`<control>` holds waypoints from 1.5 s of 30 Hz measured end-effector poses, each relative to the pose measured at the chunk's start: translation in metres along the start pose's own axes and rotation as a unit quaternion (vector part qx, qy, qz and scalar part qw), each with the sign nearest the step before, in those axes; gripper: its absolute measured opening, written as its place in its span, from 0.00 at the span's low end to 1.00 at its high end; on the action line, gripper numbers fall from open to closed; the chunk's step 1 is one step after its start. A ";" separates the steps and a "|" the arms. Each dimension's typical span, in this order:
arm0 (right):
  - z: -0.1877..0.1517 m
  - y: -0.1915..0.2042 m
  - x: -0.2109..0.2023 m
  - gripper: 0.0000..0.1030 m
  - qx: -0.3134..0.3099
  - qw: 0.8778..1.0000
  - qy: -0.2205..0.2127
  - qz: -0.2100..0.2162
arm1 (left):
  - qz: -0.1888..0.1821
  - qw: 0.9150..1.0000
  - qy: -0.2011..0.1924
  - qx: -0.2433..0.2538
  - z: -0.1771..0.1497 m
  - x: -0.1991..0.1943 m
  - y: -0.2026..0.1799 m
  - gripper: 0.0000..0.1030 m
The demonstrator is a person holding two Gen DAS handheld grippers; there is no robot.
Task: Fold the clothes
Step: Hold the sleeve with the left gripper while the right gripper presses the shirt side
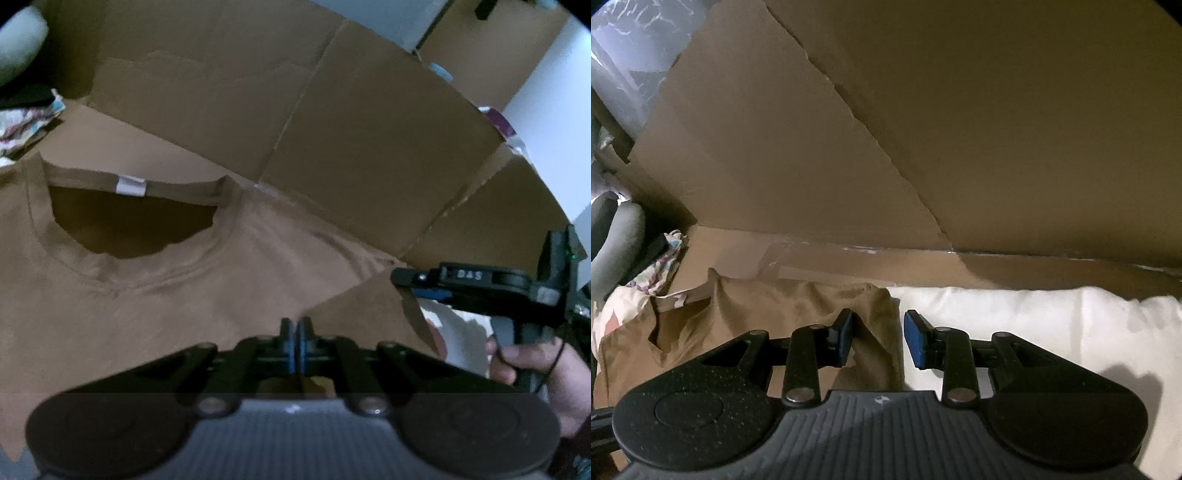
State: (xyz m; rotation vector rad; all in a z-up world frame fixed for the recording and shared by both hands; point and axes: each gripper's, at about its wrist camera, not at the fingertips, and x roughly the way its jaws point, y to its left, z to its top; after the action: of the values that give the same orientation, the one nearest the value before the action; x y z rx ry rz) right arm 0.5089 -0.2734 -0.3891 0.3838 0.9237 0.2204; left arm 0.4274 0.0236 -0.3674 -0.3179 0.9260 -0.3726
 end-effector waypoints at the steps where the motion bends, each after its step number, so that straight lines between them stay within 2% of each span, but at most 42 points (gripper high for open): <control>1: 0.001 0.002 0.003 0.36 -0.007 1.000 0.003 -0.001 | 0.001 1.000 0.003 0.002 0.001 0.000 0.000 0.03; 3: 0.002 0.006 0.007 0.34 -0.026 1.000 0.007 -0.004 | 0.002 1.000 0.007 0.009 0.003 0.001 0.000 0.03; 4: 0.002 0.009 0.009 0.20 -0.038 0.999 0.009 -0.006 | 0.001 1.000 0.010 0.008 0.004 0.002 0.001 0.03; 5: 0.002 0.011 0.010 0.16 -0.050 0.999 0.010 -0.009 | 0.000 1.000 0.012 0.007 0.005 0.002 0.002 0.03; 7: 0.002 0.017 0.012 0.12 -0.074 0.997 0.005 -0.017 | 0.000 1.000 0.015 0.002 0.008 0.001 0.004 0.02; 10: 0.001 0.021 0.011 0.11 -0.095 0.995 0.003 -0.032 | 0.002 1.000 0.019 0.002 0.010 0.000 0.003 0.02; 15: -0.001 0.027 0.016 0.11 -0.115 0.992 0.004 -0.047 | 0.009 0.999 0.031 -0.005 0.011 0.003 0.004 0.02; 22: 0.001 0.009 0.003 0.18 -0.065 0.998 0.003 -0.013 | 0.009 0.999 0.040 -0.007 0.012 0.005 0.007 0.02; 25: -0.001 0.009 0.001 0.19 -0.067 0.998 0.004 -0.010 | 0.010 0.999 0.039 -0.010 0.010 0.004 0.008 0.02; 29: -0.004 0.015 0.004 0.22 -0.096 0.995 0.009 -0.030 | 0.012 0.999 0.038 -0.012 0.009 0.005 0.008 0.02; 34: 0.000 0.014 0.011 0.22 -0.083 0.996 0.009 -0.035 | 0.019 0.999 0.042 -0.004 0.009 0.006 0.005 0.02; 39: 0.004 0.007 0.009 0.23 -0.066 0.997 0.014 -0.022 | 0.030 0.998 0.052 -0.003 0.008 0.012 0.006 0.02; 45: -0.003 -0.004 -0.025 0.32 -0.054 0.998 0.003 0.014 | 0.033 0.998 0.057 0.001 0.009 0.012 0.006 0.03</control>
State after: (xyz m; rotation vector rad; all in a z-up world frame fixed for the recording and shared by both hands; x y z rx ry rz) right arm 0.4923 -0.2851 -0.3743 0.2967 0.9081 0.2951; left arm 0.4423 0.0244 -0.3734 -0.2654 1.0449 -0.3342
